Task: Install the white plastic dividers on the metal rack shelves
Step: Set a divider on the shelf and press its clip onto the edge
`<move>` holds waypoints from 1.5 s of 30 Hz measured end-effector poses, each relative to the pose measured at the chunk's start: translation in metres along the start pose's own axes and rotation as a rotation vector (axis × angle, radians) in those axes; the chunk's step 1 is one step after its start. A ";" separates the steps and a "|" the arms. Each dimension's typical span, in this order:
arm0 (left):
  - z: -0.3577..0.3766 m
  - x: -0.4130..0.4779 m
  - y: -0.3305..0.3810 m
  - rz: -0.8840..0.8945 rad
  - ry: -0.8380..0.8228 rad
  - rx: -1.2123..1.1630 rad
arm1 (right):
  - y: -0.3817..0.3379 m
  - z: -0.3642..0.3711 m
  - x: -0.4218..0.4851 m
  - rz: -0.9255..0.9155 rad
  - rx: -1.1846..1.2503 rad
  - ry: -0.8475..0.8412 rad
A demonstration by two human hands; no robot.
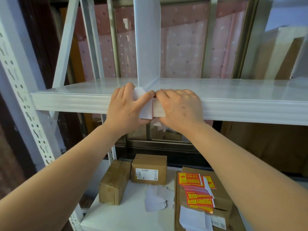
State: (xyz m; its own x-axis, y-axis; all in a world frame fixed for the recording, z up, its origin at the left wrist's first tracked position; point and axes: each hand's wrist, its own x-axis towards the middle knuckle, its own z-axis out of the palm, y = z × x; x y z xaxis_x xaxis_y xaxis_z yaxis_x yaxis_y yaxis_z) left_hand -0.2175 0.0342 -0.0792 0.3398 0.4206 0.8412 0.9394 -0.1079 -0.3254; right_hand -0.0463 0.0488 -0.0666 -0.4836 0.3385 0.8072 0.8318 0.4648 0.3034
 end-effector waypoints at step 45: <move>-0.091 0.071 0.154 -0.315 -0.085 -0.264 | 0.091 -0.104 -0.033 0.144 0.236 -0.163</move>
State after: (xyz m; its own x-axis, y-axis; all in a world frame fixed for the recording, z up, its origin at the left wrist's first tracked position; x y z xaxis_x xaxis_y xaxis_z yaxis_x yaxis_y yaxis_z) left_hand -0.0443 -0.0346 -0.0299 0.0389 0.5418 0.8396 0.9801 -0.1842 0.0734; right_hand 0.0740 -0.0051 -0.0133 -0.4187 0.5324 0.7357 0.8180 0.5729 0.0510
